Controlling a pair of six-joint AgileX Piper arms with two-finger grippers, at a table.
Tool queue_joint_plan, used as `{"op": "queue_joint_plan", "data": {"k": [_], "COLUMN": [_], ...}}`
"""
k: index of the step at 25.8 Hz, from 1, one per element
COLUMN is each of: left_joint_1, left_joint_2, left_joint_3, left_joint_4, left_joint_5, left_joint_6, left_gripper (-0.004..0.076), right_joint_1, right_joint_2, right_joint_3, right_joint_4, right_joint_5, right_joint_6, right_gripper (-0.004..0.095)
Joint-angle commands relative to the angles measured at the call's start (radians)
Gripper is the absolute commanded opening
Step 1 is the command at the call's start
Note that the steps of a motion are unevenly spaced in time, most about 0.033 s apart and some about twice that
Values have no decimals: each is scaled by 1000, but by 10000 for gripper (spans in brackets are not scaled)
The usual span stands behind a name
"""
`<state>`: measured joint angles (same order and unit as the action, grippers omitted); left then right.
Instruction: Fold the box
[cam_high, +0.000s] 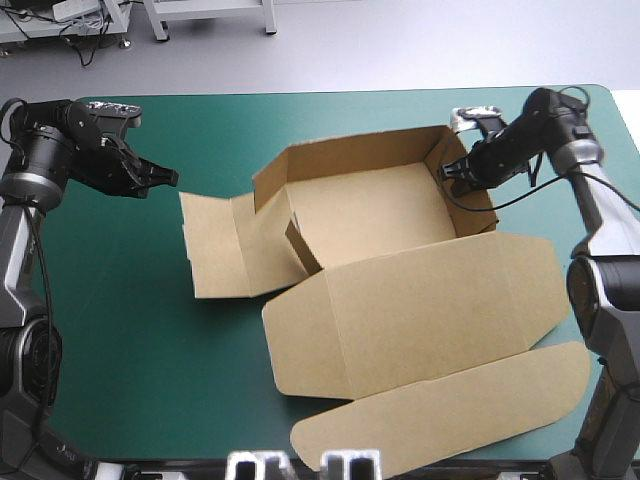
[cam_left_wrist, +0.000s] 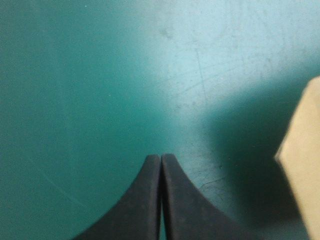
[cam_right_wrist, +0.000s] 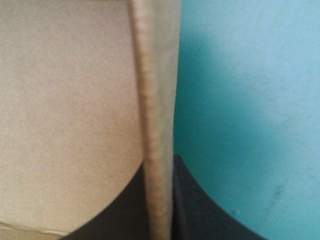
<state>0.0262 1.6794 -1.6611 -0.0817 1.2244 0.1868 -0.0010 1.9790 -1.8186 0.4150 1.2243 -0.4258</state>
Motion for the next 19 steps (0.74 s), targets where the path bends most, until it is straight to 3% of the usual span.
{"op": "queue_joint_plan", "data": {"k": [1, 4, 9, 15, 19], "left_joint_1": [2, 2, 2, -12, -38], "left_joint_2": [-42, -37, -7, 74, 86], "left_joint_3": [-27, -27, -27, -27, -27], "left_joint_4": [-32, -178, -460, -803, -1016], "left_joint_5": [-33, -69, -106, 8, 62], "left_joint_6": [-17, 55, 191, 356, 462], "left_gripper": [-10, -10, -10, -10, -10], "right_joint_1": [-89, -139, -147, -147, -147], "right_joint_2": [-132, -173, -204, -206, -206], "right_joint_3": [-38, -38, -38, -38, -38], "right_joint_4": [182, 238, 230, 334, 286], "right_joint_5": [24, 24, 24, 23, 4], "right_joint_6": [-52, -84, -91, -136, -121], "right_gripper": [-20, -20, -20, -20, -20]}}
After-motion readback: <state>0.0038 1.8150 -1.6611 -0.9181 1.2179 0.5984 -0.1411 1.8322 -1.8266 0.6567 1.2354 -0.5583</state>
